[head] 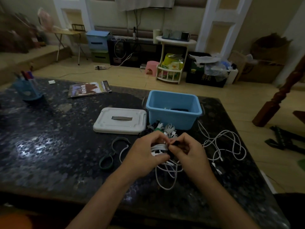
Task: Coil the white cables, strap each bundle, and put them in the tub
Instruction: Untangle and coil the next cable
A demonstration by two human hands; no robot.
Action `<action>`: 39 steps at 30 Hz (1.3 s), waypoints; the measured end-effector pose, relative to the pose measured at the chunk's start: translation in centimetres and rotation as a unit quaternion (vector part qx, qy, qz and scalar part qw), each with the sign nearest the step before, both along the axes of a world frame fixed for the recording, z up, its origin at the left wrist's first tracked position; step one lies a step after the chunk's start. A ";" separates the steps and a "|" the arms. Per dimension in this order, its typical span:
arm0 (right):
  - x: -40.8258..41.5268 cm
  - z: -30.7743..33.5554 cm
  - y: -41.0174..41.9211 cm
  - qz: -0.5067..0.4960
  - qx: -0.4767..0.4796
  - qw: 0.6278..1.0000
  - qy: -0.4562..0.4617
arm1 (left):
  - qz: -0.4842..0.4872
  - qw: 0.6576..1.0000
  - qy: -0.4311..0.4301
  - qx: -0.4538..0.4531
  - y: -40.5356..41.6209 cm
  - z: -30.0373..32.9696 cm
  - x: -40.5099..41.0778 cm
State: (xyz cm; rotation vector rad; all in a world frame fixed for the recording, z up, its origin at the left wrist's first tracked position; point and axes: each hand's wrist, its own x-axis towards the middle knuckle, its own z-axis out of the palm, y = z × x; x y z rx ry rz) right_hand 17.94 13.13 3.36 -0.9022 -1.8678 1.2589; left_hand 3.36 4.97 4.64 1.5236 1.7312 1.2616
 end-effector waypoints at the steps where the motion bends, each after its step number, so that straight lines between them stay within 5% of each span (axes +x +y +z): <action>1: 0.0 -0.1 0.2 0.005 -0.017 1.000 0.002 | 0.005 1.000 -0.002 0.004 -0.1 0.1 0.1; 11: 0.8 0.2 1.1 0.052 -0.173 0.981 0.068 | -0.004 1.000 -0.009 0.021 -0.1 0.3 0.0; 27: 0.4 0.5 0.3 0.134 -0.447 0.876 0.127 | -0.013 0.995 0.081 0.064 -0.1 0.3 -0.2; 39: -0.6 0.0 0.9 0.095 -0.442 0.874 0.181 | -0.003 0.979 0.185 0.086 0.7 -1.0 -0.2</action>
